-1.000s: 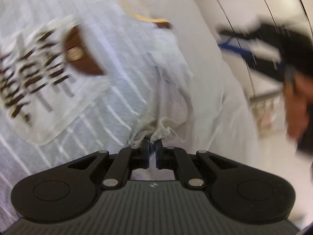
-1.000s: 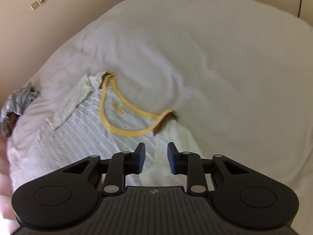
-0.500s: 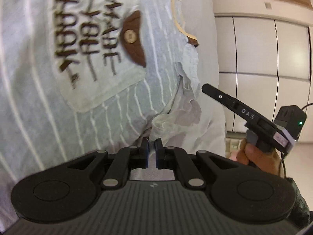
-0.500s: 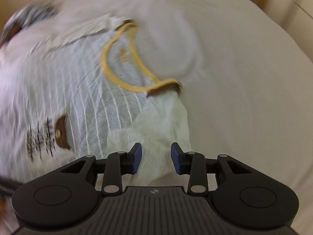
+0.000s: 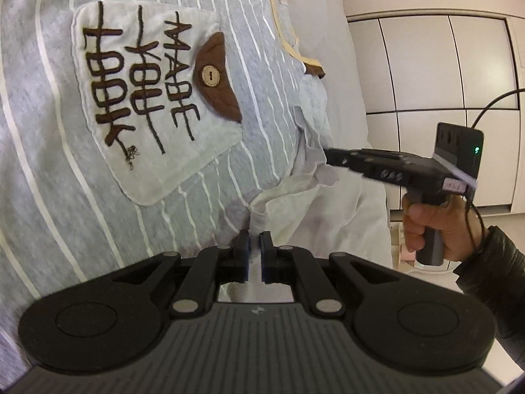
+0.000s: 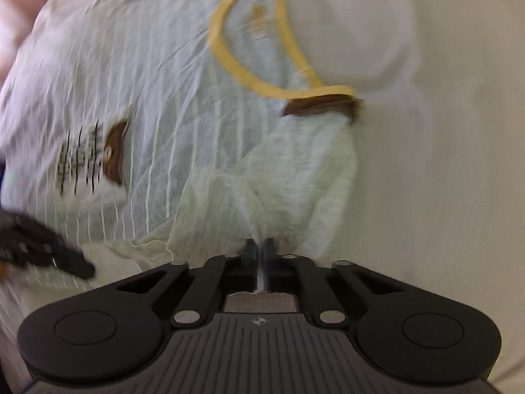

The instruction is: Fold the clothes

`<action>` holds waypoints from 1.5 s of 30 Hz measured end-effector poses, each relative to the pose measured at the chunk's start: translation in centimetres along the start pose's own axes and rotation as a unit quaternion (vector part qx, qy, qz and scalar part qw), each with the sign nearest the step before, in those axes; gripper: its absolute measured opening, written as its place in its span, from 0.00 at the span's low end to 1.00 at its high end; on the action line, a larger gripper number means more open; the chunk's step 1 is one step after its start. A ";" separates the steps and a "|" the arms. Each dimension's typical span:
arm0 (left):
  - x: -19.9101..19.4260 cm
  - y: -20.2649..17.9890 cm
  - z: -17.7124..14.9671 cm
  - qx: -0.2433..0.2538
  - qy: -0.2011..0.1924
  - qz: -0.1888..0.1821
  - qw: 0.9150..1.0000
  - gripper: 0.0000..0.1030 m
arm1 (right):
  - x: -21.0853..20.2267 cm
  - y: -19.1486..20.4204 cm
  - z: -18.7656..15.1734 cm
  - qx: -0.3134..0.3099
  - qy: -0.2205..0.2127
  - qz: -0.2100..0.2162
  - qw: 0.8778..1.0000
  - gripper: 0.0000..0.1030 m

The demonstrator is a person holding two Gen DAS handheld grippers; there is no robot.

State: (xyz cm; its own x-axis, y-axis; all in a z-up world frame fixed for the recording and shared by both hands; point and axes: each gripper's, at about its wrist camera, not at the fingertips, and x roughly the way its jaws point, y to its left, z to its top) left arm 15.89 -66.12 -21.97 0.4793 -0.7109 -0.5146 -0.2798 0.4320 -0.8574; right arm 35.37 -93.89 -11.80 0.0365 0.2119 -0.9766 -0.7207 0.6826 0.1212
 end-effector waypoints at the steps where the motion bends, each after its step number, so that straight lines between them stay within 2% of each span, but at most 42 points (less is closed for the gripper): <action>1: -0.1 0.2 -0.1 -0.007 -0.001 0.000 1.000 0.03 | -0.5 -0.5 -0.2 0.025 -0.009 -0.003 1.000 0.02; 3: -0.3 0.5 -0.2 -0.028 -0.009 0.007 1.000 0.02 | -1.2 -1.5 -0.7 0.072 -0.023 -0.016 0.997 0.02; 6: -0.3 1.1 -0.5 -0.060 -0.020 0.017 0.998 0.02 | -1.4 -1.8 -1.3 0.107 -0.025 -0.025 0.994 0.03; 7: -0.3 1.1 -0.5 -0.058 -0.019 0.020 0.998 0.02 | -1.5 -1.7 -1.3 0.112 -0.024 -0.027 0.993 0.05; 8: -0.2 0.9 -0.5 -0.051 -0.018 0.023 0.998 0.02 | -1.5 -1.6 -1.3 0.116 -0.024 -0.029 0.993 0.12; 9: -0.2 0.8 -0.5 -0.045 -0.017 0.026 0.999 0.02 | -1.5 -1.5 -1.3 0.119 -0.024 -0.031 0.992 0.26; 10: -0.2 0.4 -0.5 -0.028 -0.016 0.029 0.999 0.02 | -1.7 -1.2 -1.0 0.108 -0.032 -0.035 0.993 0.38; 12: -0.4 -0.6 -0.5 0.013 -0.017 0.034 0.999 0.04 | -2.1 -0.6 -0.5 0.086 -0.050 -0.038 0.994 0.39; 15: -0.2 -2.0 -0.5 0.061 -0.017 0.036 0.997 0.27 | -2.2 0.0 0.5 0.064 -0.065 -0.032 0.995 0.40; 18: 0.4 -3.3 -0.6 0.097 -0.017 0.033 0.995 0.27 | -1.5 0.4 1.3 0.041 -0.052 -0.022 0.998 0.42; 21: 1.0 -4.8 -0.9 0.140 -0.017 0.031 0.990 0.30 | -0.7 0.6 1.2 0.027 -0.038 -0.032 0.998 0.42; 23: 1.5 -6.0 -1.3 0.203 -0.014 0.041 0.978 0.31 | -0.4 0.1 1.0 0.039 -0.035 -0.033 0.998 0.42; 25: 2.1 -7.0 -1.8 0.269 -0.009 0.056 0.962 0.32 | -0.3 -0.4 0.7 0.048 -0.033 -0.025 0.998 0.42; 27: 2.7 -7.6 -2.5 0.333 -0.003 0.077 0.940 0.32 | -0.1 -0.5 0.5 0.048 -0.028 -0.021 0.998 0.42; 29: 3.3 -8.2 -3.2 0.395 0.003 0.098 0.913 0.32 | 0.1 -0.6 0.3 0.045 -0.020 -0.014 0.999 0.42; 30: 3.5 -8.2 -3.4 0.409 0.006 0.099 0.907 0.31 | 0.2 -0.7 0.1 0.046 -0.017 -0.010 0.999 0.42; 32: 3.9 -8.1 -3.2 0.399 0.017 0.088 0.912 0.28 | 0.1 -0.8 -0.2 0.051 -0.019 -0.005 0.999 0.41; 33: 4.1 -8.1 -3.1 0.392 0.023 0.083 0.916 0.14 | 0.0 -1.0 -0.4 0.059 -0.020 -0.001 0.998 0.31; 34: 4.2 -8.0 -2.9 0.385 0.029 0.077 0.919 0.00 | -0.1 -1.2 -0.6 0.069 -0.023 0.005 0.997 0.17; 36: 4.3 -7.4 -2.1 0.306 0.042 0.051 0.950 0.00 | -0.5 -1.6 -0.9 0.090 -0.028 0.008 0.996 0.09; 37: 4.3 -7.1 -1.7 0.261 0.048 0.037 0.963 0.00 | -0.8 -1.9 -1.0 0.102 -0.034 0.007 0.994 0.09; 38: 4.0 -6.6 -1.4 0.213 0.047 0.027 0.976 0.00 | -1.0 -2.3 -1.1 0.114 -0.039 0.006 0.993 0.09; 39: 3.8 -6.1 -1.1 0.178 0.042 0.022 0.983 0.00 | -1.2 -2.5 -1.2 0.124 -0.044 0.005 0.991 0.09; 42: 3.1 -4.4 -0.4 0.097 0.029 0.010 0.995 0.00 | -1.5 -2.5 -1.1 0.118 -0.055 -0.001 0.991 0.11; 44: 2.9 -3.5 0.0 0.070 0.030 0.008 0.997 0.00 | -1.8 -2.0 -0.9 0.098 -0.064 0.000 0.993 0.14; 45: 2.8 -3.3 0.1 0.070 0.032 0.009 0.997 0.01 | -1.9 -1.6 -0.6 0.082 -0.071 0.001 0.994 0.19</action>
